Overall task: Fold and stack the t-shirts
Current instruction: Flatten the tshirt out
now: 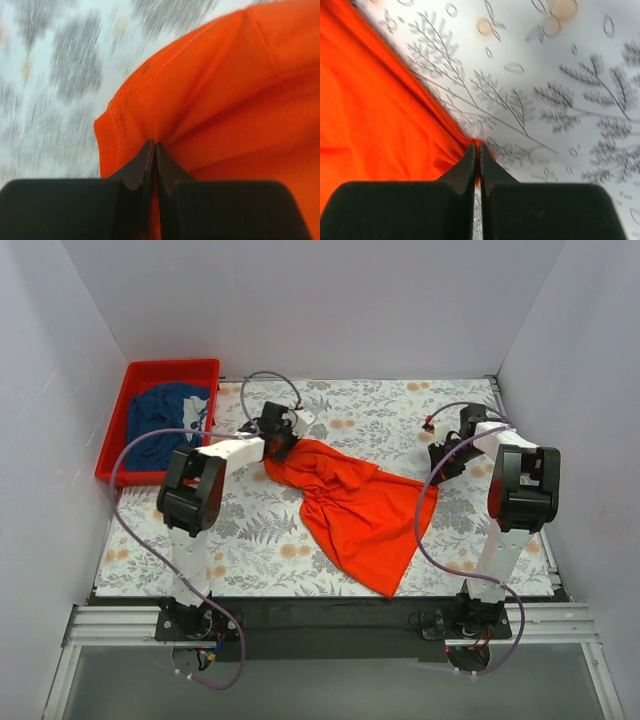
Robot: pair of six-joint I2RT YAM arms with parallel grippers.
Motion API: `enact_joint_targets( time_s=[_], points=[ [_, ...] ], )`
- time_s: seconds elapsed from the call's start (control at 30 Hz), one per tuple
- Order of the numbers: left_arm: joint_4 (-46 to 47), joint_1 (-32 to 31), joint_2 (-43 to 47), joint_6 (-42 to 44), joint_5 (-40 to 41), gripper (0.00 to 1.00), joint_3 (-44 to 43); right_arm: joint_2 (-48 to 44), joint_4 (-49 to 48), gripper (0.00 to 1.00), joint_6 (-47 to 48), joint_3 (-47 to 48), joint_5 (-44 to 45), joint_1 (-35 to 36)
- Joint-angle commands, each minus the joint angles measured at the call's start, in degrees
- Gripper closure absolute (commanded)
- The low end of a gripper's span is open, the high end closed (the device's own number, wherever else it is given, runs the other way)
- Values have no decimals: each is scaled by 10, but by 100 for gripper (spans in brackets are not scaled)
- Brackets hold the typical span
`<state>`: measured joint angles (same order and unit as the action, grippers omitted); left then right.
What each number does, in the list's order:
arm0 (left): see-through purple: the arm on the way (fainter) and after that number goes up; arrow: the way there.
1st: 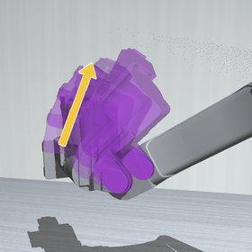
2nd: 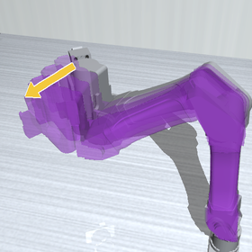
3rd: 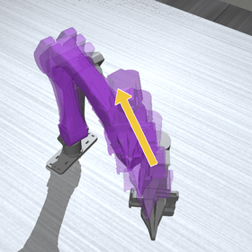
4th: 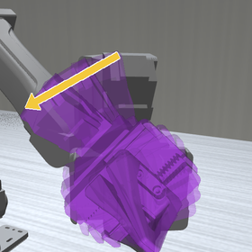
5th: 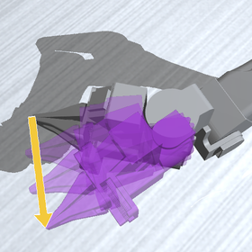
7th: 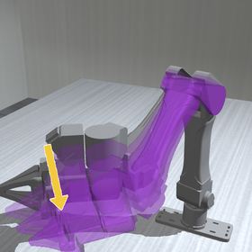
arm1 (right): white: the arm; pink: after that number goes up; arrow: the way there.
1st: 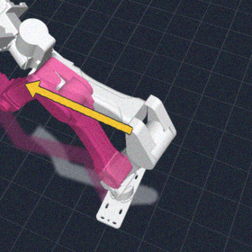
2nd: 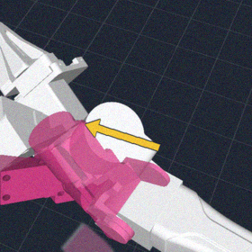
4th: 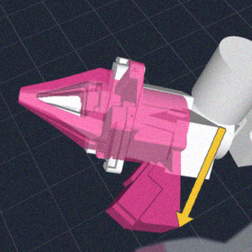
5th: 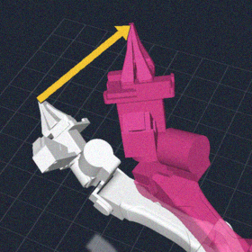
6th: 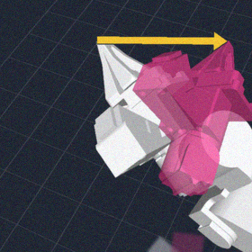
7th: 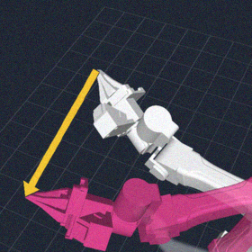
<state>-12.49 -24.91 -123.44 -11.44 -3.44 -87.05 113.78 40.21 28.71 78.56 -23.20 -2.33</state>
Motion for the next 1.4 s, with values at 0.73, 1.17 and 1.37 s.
enact_joint_targets(
  time_s=[0.73,1.17,1.37],
  points=[
    [-242,66,342,-107,-96,37,184,-30,85,99,102,-13,31,-32],
    [-261,93,30,-165,-150,36,-114,-2,128,63,101,65,26,-32],
    [-259,97,13,-168,-155,36,-117,21,146,51,121,87,32,-36]
  ],
)
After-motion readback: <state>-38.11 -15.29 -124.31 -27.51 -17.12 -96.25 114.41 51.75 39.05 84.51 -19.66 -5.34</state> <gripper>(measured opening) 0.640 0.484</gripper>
